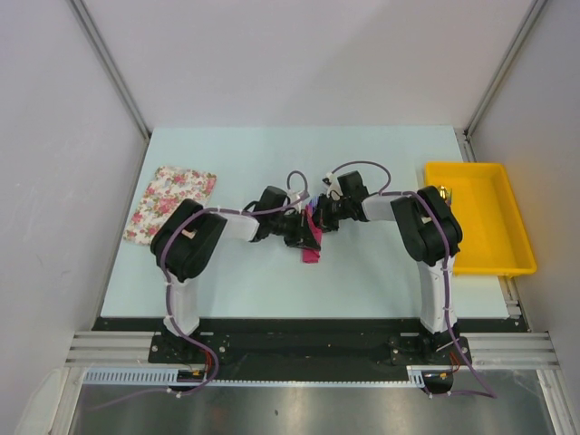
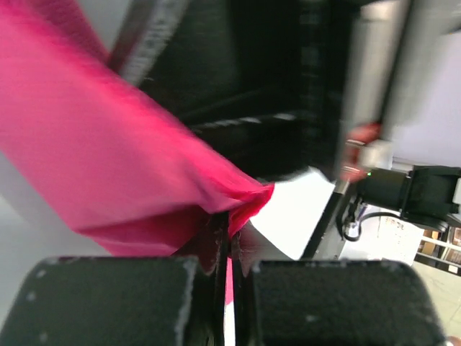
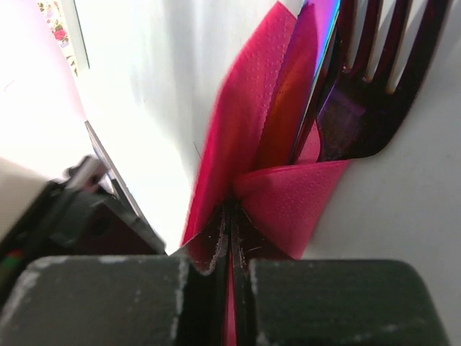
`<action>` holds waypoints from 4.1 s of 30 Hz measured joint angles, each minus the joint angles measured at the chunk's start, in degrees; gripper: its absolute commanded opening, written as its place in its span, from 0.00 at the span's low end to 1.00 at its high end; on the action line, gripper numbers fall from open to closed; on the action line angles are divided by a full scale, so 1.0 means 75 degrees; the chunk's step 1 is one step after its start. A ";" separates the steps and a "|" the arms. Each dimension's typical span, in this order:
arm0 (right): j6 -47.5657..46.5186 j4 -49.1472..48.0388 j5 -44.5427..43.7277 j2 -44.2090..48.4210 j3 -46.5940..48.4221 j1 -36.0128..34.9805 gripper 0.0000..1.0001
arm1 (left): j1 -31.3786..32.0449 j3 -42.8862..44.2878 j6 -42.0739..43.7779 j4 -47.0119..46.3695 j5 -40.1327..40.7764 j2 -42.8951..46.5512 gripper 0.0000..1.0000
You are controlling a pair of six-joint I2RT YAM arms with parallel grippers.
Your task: Place the utensils on the paper napkin and roll it up
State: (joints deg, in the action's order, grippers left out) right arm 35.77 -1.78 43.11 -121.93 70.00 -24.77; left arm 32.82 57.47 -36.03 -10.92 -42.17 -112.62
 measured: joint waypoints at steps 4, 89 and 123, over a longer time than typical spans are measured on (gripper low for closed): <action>-0.0079 0.0006 0.0035 0.0000 0.0000 0.0009 0.00 | 0.0003 0.0000 -0.0015 -0.0268 -0.0029 -0.0341 0.00; -0.1961 0.2617 0.0160 -0.0181 0.1268 0.0478 0.40 | -0.0376 -0.0571 -0.0396 -0.0536 -0.0845 -0.0280 0.08; -0.3745 0.4226 -0.0318 0.0833 0.0064 0.0691 0.00 | -0.0685 -0.0772 -0.0953 -0.1483 -0.1469 -0.0545 0.08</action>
State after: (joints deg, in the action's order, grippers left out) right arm 7.68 29.91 40.73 -115.68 70.48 -19.59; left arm 27.68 51.68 -43.18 -22.04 -53.19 -116.71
